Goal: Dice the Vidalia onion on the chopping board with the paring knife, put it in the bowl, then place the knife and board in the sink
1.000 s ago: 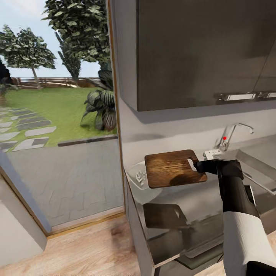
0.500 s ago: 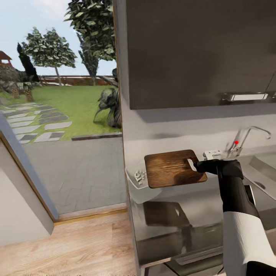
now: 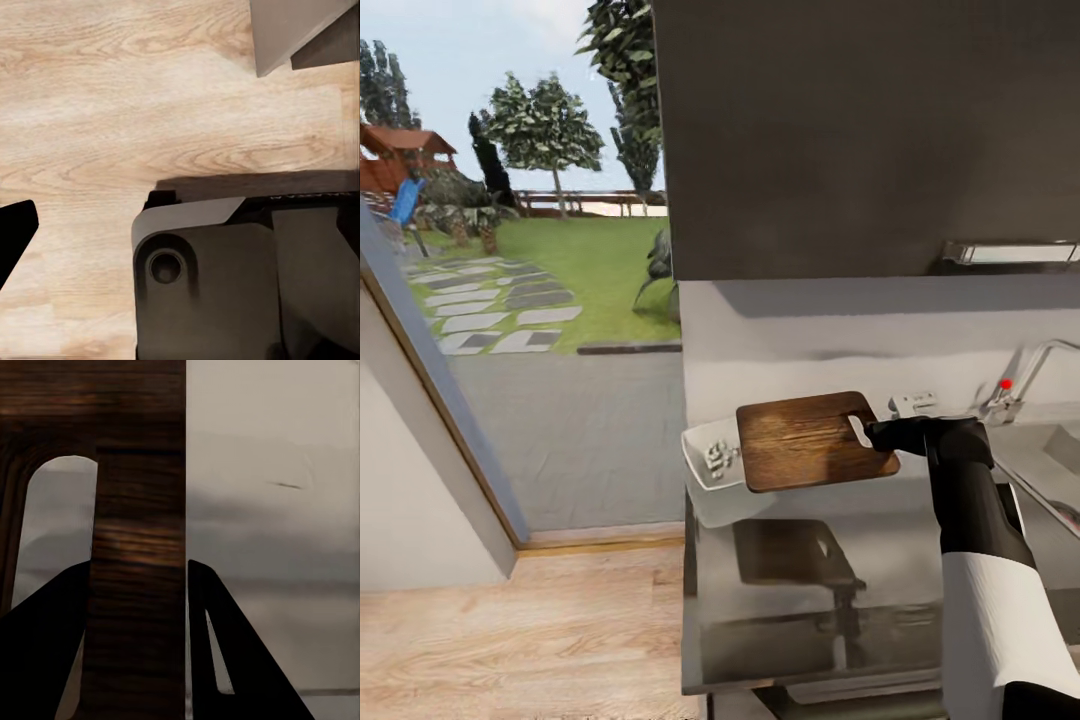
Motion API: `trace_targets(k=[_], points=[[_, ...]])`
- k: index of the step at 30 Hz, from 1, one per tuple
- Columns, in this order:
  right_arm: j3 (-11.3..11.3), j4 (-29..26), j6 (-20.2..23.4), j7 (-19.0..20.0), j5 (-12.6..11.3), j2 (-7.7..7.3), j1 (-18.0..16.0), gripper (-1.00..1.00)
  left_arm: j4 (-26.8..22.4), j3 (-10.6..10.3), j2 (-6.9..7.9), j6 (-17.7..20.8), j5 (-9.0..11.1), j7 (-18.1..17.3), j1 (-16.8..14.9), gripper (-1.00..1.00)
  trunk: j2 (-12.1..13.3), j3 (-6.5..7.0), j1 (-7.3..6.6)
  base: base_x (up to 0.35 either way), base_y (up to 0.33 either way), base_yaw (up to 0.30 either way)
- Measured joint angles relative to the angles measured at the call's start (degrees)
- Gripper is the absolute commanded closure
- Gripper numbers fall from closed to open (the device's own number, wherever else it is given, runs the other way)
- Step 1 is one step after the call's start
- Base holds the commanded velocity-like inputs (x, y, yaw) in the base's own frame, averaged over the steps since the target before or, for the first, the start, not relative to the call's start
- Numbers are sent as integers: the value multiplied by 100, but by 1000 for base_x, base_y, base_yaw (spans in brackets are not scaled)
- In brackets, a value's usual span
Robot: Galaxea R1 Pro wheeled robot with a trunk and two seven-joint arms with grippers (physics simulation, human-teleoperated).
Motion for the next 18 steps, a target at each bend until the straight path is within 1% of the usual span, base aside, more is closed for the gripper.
trace_targets(k=[5, 8, 18], points=[[0, 14, 4, 0, -11, 33, 9, 100, 0, 1, 0, 4, 0, 0, 1, -100, 0, -29, 0, -1, -316, 178], [0, 16, 2, 0, 1, 53, 9, 100, 0, 0, -2, 8, 0, 0, 0, -100, 1, -48, 1, -83, -316, 157], [0, 16, -5, -6, 8, 74, 9, 100, 0, 0, -3, 10, 0, 0, -1, -100, 0, -57, 1, -147, -316, 18]])
